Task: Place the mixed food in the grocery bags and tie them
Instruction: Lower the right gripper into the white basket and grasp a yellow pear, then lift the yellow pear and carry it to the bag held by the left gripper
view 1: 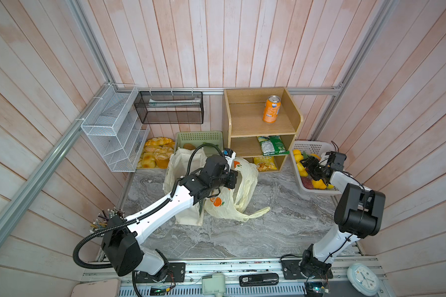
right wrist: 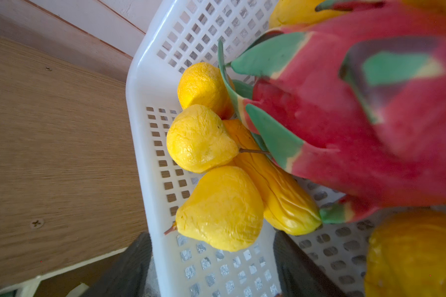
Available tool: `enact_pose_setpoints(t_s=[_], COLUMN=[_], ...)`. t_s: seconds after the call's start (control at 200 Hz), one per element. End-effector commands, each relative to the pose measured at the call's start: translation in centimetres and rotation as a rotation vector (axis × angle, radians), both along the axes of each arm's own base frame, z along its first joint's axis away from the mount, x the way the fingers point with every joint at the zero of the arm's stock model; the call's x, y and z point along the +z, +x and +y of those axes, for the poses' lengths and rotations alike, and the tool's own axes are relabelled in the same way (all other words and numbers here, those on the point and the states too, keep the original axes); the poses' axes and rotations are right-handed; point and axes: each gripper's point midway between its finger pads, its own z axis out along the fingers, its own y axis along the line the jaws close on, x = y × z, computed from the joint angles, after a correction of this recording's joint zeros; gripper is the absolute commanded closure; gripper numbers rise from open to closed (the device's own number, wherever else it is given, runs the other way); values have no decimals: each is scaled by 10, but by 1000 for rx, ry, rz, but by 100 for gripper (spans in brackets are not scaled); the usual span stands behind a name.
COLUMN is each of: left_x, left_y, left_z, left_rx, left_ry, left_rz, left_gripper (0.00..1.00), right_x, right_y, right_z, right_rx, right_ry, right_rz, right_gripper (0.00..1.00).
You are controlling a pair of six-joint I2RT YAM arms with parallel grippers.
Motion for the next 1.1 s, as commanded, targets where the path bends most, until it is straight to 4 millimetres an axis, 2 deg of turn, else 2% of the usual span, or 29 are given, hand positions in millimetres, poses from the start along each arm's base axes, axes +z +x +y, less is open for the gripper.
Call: enact_pose_setpoints(t_s=[0.0,0.4,0.745,0.945,1.095], left_x=[9,8,10,10,8], left_y=[1,3,3,3,3], left_z=[1,1,2,2,2], left_rx=[2,8,11,13,12], left_ry=[-9,-7,-7,-6,-5], left_rz=[-22,-16,-18,-16,-12], left_gripper=[100,100,100,100,100], right_x=[-2,-19,-33,-31,-21], right_y=[10,29,32,26,19], right_z=[1,11,16,17,17], right_rx=[4,-2,-3,9,11], right_ry=[46,218,304,299,307], right_rz=[-8,-9,3,-5,-35], right_gripper=[22,22,28,38,55])
